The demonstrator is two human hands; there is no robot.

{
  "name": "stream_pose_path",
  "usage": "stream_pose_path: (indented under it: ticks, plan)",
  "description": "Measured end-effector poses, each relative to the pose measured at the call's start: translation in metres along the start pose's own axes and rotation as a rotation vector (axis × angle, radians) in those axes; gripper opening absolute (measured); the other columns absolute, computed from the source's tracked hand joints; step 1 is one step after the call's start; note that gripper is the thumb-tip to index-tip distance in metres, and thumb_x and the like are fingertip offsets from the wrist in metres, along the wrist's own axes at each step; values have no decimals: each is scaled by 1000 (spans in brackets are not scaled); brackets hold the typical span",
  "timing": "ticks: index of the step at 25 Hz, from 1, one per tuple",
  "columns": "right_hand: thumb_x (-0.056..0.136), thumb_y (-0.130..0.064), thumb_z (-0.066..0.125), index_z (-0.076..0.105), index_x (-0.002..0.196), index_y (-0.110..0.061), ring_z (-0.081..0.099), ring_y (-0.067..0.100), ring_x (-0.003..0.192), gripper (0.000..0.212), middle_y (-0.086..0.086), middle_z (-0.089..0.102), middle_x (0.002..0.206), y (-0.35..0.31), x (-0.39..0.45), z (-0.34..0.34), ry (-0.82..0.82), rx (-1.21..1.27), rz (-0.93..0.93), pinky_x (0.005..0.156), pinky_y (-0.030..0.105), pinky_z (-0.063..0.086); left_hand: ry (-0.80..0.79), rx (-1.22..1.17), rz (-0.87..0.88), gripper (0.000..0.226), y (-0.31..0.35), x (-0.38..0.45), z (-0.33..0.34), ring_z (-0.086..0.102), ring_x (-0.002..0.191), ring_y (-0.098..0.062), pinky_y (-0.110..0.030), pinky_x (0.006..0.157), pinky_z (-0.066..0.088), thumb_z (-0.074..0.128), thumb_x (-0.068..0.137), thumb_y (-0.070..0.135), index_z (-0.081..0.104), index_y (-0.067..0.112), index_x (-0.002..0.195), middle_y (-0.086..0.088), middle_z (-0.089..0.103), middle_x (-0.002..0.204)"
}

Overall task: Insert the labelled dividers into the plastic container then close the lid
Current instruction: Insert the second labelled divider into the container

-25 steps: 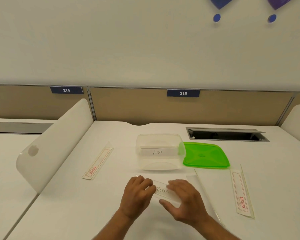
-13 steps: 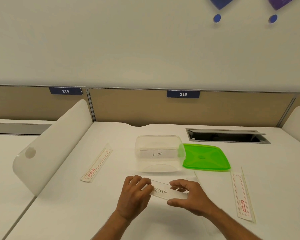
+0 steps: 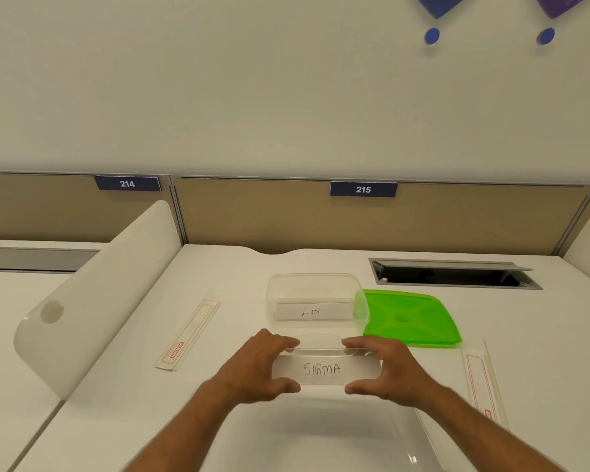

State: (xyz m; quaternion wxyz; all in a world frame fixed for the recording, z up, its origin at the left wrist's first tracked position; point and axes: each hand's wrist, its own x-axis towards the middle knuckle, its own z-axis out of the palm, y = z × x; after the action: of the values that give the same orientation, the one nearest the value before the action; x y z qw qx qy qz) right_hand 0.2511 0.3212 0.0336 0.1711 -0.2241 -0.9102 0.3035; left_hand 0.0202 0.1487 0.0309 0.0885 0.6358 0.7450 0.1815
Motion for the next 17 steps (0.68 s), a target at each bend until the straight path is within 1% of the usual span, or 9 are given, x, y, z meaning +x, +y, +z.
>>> stream_pose_path:
  ticks: [2,3,6,8,11,14,17]
  plan:
    - [55,-62,82,62,122,-34,61,-4,101,76,-22,66,112,-2,14,-7,-11,-78,-44,89,23,51,-55,24,-73,70,1,14,-12,45,115,-11,-24,98,41,75,73,57,49,34,134,7,50,125]
    - [55,-63,81,63,122,-32,62,-2,101,76,-21,66,112,-3,21,-11,-19,-122,-62,89,24,52,-58,55,-77,67,2,22,-17,47,112,-12,-23,94,43,75,73,56,50,34,131,6,51,124]
    - [54,-62,79,64,121,-27,64,6,102,78,-14,68,115,-1,49,-24,-30,-271,-95,89,27,51,-31,128,-32,56,1,44,-26,55,103,-13,-23,82,46,74,75,53,47,32,119,11,57,123]
    - [53,-63,79,63,123,-29,67,9,100,79,-12,71,113,1,70,-32,-60,-342,-42,91,28,50,6,159,-25,53,0,60,-31,58,98,-14,-26,77,48,74,75,51,45,31,114,13,58,119]
    - [53,-61,80,60,123,-34,68,14,96,78,-4,75,105,8,101,-39,-84,-412,38,89,30,51,47,190,-56,50,-5,86,-38,57,96,-15,-32,74,49,74,75,50,45,31,111,13,58,112]
    - [57,-52,83,60,125,-33,66,18,98,75,0,72,112,16,129,-41,-86,-370,99,88,30,52,59,180,-99,49,-15,110,-39,54,100,-16,-35,76,49,76,75,48,47,31,110,12,59,112]
    - [68,-44,81,59,128,-30,65,18,102,65,1,68,119,23,146,-38,-161,-378,116,91,28,47,23,184,-152,50,-23,126,-35,51,106,-18,-37,80,49,77,74,46,49,31,113,7,59,114]
